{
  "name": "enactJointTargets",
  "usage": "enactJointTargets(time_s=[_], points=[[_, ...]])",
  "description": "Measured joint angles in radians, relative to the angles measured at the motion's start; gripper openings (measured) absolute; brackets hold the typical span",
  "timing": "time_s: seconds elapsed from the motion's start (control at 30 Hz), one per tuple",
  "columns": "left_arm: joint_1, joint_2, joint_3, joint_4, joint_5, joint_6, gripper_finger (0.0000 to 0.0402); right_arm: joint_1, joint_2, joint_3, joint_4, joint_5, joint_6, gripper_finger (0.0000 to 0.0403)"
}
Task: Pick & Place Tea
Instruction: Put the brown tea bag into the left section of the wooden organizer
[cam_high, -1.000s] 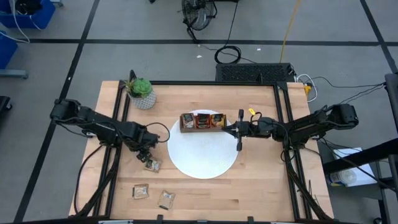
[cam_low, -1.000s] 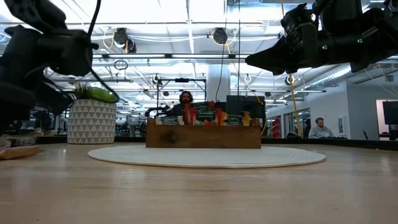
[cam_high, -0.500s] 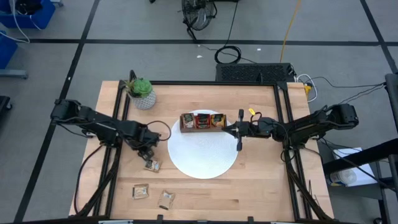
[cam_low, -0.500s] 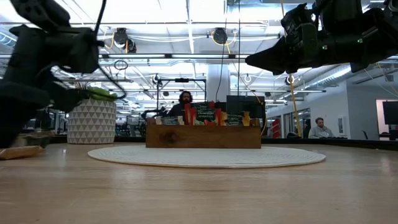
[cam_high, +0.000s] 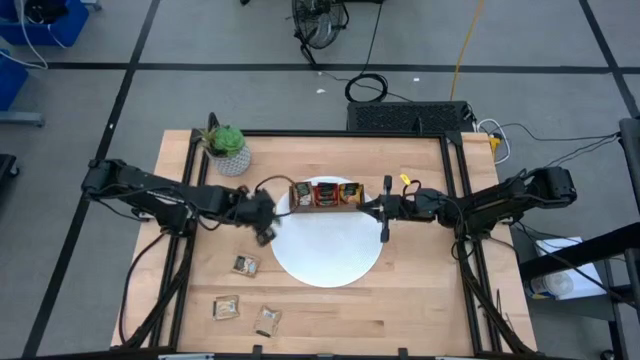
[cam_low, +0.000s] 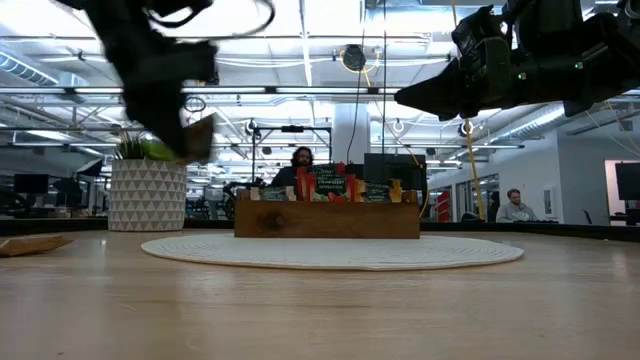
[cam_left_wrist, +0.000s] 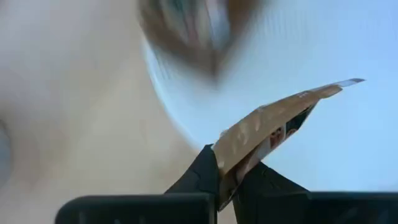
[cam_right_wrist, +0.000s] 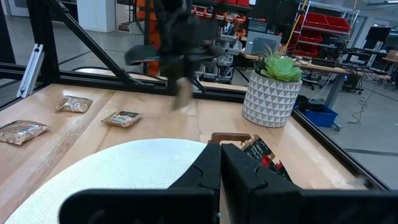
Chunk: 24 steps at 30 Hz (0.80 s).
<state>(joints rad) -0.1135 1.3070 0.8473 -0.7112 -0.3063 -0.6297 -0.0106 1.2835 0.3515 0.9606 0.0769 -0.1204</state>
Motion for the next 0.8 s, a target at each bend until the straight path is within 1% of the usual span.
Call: enactJointTargets(time_s=[0.1, 0.17, 0.23, 0.3, 0.33, 0.43, 0.57, 0.8], points=[[0.017, 0.009, -0.026, 0.217, -0.185, 0.047, 0.0019, 0.000, 0.000, 0.000, 0.000, 0.000, 0.000, 0.0000], [0.027, 0.036, -0.063, 0.393, -0.255, 0.082, 0.0019, 0.000, 0.000, 0.000, -0.001, 0.000, 0.000, 0.0000], [0.042, 0.058, -0.098, 0.528, -0.250, 0.118, 0.0021, 0.000, 0.000, 0.000, -0.001, 0.001, 0.000, 0.0000], [0.059, 0.087, -0.113, 0.659, -0.198, 0.147, 0.0024, 0.000, 0.000, 0.000, -0.001, 0.001, 0.000, 0.0000], [0.067, 0.100, -0.119, 0.707, -0.173, 0.154, 0.0025, -0.001, 0.000, 0.000, -0.001, 0.001, -0.002, 0.0000], [0.085, 0.156, -0.128, 0.790, -0.158, 0.153, 0.0019, -0.001, 0.000, 0.000, -0.004, 0.003, -0.012, 0.0000], [0.109, 0.227, -0.125, 0.882, -0.148, 0.149, 0.0019, -0.001, 0.000, 0.000, -0.004, 0.005, -0.019, 0.0000], [0.145, 0.332, -0.126, 0.894, -0.147, 0.103, 0.0024, -0.001, 0.000, 0.000, -0.002, 0.005, -0.019, 0.0000]])
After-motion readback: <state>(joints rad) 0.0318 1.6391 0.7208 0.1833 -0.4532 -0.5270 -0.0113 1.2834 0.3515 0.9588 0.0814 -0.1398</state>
